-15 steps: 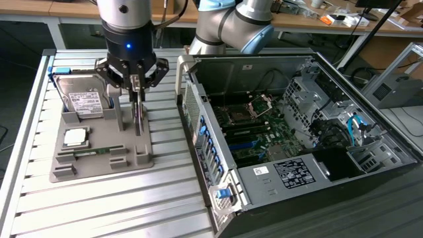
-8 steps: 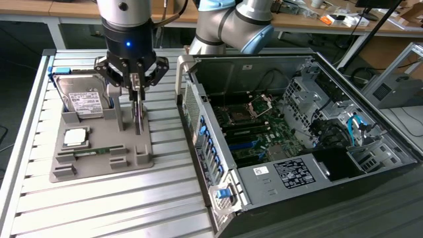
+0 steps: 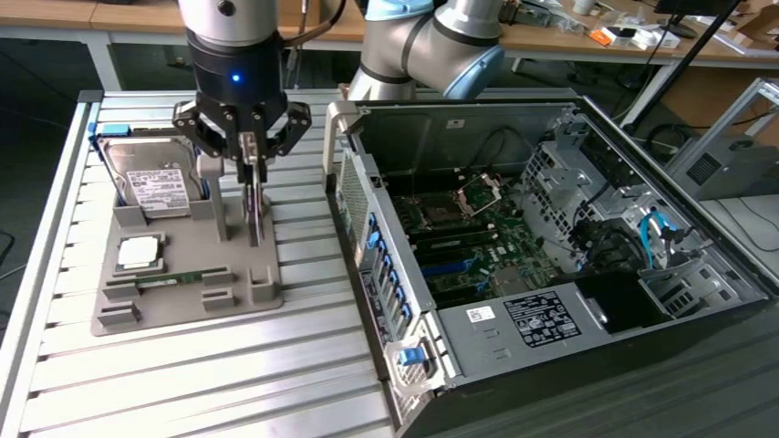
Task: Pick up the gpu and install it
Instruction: 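Pick up the gpu and move the gpu toward the slot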
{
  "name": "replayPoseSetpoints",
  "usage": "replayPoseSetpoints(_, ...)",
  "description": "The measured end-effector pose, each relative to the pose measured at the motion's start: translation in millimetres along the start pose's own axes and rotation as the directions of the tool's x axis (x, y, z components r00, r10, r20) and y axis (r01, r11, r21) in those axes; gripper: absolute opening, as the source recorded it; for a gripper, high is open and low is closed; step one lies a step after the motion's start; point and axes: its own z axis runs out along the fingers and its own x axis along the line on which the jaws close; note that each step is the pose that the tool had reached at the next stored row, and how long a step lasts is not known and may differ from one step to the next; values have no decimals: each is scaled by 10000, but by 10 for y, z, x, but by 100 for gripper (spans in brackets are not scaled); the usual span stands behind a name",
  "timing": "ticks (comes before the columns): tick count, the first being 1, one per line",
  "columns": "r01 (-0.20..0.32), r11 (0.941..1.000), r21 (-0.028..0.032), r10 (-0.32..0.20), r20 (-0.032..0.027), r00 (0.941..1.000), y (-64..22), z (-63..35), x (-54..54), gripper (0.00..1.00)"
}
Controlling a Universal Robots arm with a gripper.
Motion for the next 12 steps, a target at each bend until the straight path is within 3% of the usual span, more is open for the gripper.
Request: replayPoseSetpoints(12,-1,10000,-36,1,-1,10000,4,-87,-2,27)
